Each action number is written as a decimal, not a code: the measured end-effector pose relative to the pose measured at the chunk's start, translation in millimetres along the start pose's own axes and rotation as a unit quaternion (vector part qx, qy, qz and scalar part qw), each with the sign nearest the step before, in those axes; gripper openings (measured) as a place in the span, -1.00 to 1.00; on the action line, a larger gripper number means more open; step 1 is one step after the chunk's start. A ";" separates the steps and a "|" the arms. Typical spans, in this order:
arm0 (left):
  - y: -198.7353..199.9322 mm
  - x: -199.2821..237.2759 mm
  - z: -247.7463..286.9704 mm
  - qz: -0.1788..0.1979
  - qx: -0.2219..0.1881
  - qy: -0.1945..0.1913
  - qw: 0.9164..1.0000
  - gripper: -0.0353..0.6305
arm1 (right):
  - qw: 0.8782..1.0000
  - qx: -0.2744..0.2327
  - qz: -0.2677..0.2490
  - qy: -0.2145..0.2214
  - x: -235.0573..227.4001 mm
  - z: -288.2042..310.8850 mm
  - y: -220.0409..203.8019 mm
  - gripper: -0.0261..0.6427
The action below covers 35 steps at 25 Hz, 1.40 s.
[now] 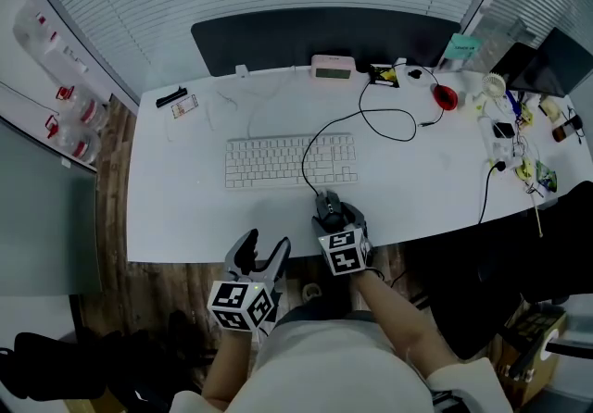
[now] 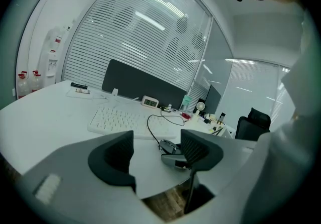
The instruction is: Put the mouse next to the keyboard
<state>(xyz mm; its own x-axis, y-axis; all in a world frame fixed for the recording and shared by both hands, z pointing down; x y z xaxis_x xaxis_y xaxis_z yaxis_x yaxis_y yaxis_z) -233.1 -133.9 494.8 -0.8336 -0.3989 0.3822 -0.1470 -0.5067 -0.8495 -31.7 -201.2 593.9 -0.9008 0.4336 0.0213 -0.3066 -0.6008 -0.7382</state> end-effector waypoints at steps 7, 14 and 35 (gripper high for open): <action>-0.6 -4.7 -2.1 0.000 -0.002 -0.004 1.000 -0.01 | 1.000 -0.027 -0.002 -0.014 -10.5 -23.3 -0.9 0.02; -4.2 -16.4 2.6 0.004 0.006 -0.020 1.000 -0.01 | 0.995 -0.072 0.026 -0.070 -50.4 -54.4 7.8 0.01; 17.9 -50.0 86.1 0.011 0.013 -0.034 0.999 -0.02 | 0.985 -0.065 0.062 -0.148 -199.5 -33.7 18.0 0.01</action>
<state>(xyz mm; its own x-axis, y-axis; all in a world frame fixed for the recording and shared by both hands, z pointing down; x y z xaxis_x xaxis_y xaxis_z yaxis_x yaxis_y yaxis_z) -148.1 -188.8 491.8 -0.7984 -0.4609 0.3875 -0.1140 -0.5162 -0.8488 152.8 -275.9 553.6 -0.9850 0.1359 0.1062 -0.1634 -0.5379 -0.8270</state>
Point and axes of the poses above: the fingertips, and each gripper's own axes: z forward along the fingers, x to its left, y out of its top, the point moved 9 cm from there along -z, backward along the fingers, and after that the axes turned 1 degree about -y, right-handed, at the moved point
